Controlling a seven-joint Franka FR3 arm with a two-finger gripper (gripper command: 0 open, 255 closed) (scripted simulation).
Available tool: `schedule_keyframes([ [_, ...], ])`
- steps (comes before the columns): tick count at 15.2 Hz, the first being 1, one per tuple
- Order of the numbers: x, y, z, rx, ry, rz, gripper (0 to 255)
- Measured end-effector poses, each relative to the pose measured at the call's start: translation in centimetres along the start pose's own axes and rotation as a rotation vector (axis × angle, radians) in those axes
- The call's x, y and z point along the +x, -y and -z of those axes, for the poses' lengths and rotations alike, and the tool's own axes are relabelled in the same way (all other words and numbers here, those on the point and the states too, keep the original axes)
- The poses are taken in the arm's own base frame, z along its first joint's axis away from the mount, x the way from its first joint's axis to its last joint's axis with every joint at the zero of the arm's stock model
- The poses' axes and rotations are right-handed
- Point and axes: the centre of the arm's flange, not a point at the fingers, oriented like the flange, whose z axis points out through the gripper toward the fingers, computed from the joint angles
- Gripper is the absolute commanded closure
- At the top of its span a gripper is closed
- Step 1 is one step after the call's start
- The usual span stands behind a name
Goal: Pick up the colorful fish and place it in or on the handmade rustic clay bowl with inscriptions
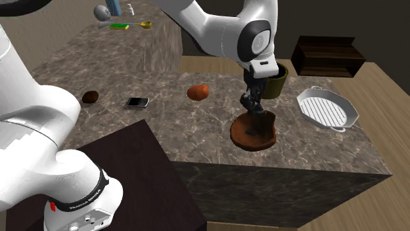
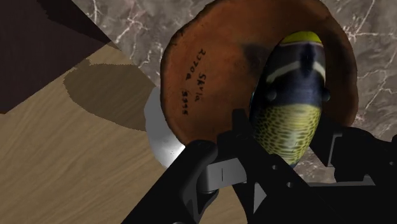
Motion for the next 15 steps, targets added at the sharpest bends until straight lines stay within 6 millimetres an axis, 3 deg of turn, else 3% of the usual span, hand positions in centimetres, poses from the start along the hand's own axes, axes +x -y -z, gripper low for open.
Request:
schedule_keyframes([
  [2,2.5,0.6,-0.6,0.000,0.000,0.000,255],
  [4,3.6,0.8,-1.3,0.000,0.000,0.000,255],
  [15,3.0,1.0,-6.8,-0.001,0.000,0.001,255],
])
